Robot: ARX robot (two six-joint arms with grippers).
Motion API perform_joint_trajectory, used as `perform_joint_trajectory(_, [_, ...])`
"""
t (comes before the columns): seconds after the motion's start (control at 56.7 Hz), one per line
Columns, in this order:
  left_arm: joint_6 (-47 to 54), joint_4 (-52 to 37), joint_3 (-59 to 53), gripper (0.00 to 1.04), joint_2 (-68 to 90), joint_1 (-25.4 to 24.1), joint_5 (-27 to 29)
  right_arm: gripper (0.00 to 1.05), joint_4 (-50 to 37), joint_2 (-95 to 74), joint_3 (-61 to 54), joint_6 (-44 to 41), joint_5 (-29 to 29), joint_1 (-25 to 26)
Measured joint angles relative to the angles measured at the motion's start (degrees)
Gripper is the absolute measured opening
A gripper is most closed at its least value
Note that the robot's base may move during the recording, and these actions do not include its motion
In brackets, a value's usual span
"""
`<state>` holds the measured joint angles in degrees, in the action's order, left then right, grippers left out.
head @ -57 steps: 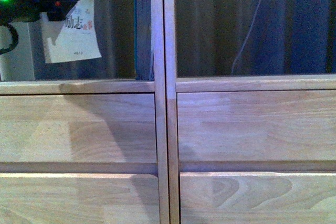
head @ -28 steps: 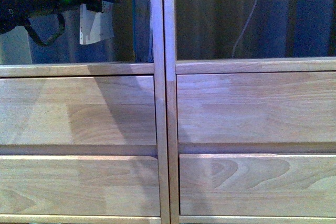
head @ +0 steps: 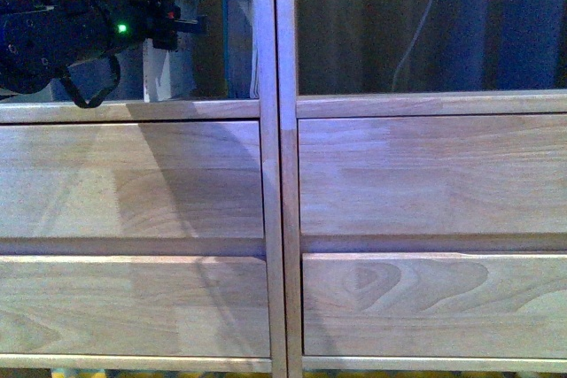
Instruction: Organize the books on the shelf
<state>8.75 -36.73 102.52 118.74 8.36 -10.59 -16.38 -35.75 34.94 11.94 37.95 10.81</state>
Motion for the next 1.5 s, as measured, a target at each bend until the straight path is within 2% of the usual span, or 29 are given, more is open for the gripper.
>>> perform_joint_trajectory(0.335, [0.15,-2.25,-1.62,0.68,-0.31,-0.81,-0.24,0.98,0.0,0.0,0.0,0.0,-0.02,0.0])
perform_joint_trajectory(0.423, [0.87,-6.12,-5.38,0.83,-1.57,-0.83,0.02,0.98,0.0,0.0,0.0,0.0,-0.02,0.0])
perform_joint_trajectory(0.476, [1.22,-9.64,-9.09,0.97,-3.34,-0.83,-0.07,0.98,0.0,0.0,0.0,0.0,-0.02,0.0])
perform_joint_trajectory(0.494, [1.29,-10.01,-9.57,0.98,-3.61,-0.83,-0.11,0.98,0.0,0.0,0.0,0.0,-0.02,0.0])
perform_joint_trajectory(0.847, [-6.05,-11.67,-27.89,0.97,-21.59,-1.29,-2.49,0.98,0.0,0.0,0.0,0.0,-0.02,0.0])
perform_joint_trajectory(1.058, [-8.85,-12.39,-49.96,0.97,-41.53,-3.04,-5.29,0.98,0.0,0.0,0.0,0.0,-0.02,0.0])
perform_joint_trajectory(1.199, [-11.15,-4.35,-64.37,0.97,-57.57,-6.03,-10.62,0.98,0.0,0.0,0.0,0.0,-0.02,0.0])
perform_joint_trajectory(1.323, [-14.62,7.26,-76.67,0.97,-74.05,-11.87,-20.28,0.98,0.0,0.0,0.0,0.0,-0.02,0.0])
perform_joint_trajectory(1.393, [-16.0,11.23,-81.55,0.97,-82.68,-14.99,-23.04,0.98,0.0,0.0,0.0,0.0,-0.02,0.0])
perform_joint_trajectory(1.429, [-15.37,12.94,-81.92,0.95,-84.94,-14.62,-20.68,0.98,0.0,0.0,0.0,0.0,-0.02,0.0])
perform_joint_trajectory(1.499, [-12.44,25.44,-80.61,0.81,-90.01,-10.03,-1.77,0.98,0.0,0.0,-0.02,0.0,0.02,-0.04])
